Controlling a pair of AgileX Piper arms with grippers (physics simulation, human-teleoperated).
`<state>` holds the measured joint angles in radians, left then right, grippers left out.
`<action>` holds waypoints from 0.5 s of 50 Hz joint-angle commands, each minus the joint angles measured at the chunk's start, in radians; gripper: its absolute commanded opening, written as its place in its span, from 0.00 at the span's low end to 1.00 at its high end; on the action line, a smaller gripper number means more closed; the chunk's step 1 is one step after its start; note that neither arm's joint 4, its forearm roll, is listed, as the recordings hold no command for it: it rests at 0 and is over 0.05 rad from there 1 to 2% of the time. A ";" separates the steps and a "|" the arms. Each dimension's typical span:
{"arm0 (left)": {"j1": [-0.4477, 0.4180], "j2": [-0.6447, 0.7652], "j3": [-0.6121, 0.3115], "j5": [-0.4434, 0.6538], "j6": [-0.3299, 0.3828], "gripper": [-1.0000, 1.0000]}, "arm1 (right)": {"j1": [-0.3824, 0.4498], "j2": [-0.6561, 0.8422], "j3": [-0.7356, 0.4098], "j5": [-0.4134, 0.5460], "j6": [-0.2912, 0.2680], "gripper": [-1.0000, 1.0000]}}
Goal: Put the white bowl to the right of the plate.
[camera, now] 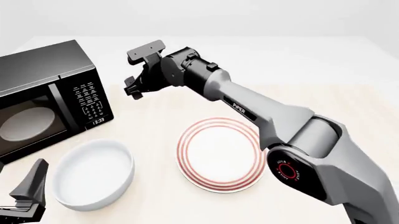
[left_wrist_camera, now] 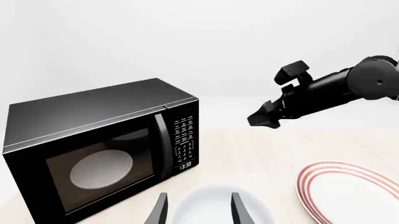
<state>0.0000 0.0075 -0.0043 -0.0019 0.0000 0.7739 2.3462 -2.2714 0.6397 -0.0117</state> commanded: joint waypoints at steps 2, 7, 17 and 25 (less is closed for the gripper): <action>0.000 0.000 0.000 0.000 0.000 1.00 | 0.055 0.004 0.086 -0.024 0.032 1.00; 0.000 0.000 0.000 0.000 0.000 1.00 | 0.066 0.011 0.102 -0.032 0.044 1.00; 0.000 0.000 0.000 0.000 0.000 1.00 | 0.070 0.078 0.029 0.020 0.048 1.00; 0.000 0.000 0.000 0.000 0.000 1.00 | 0.101 0.087 0.046 0.010 0.067 1.00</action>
<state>0.0000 0.0075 -0.0043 -0.0019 0.0000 0.8450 2.4109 -2.2322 0.6502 0.0344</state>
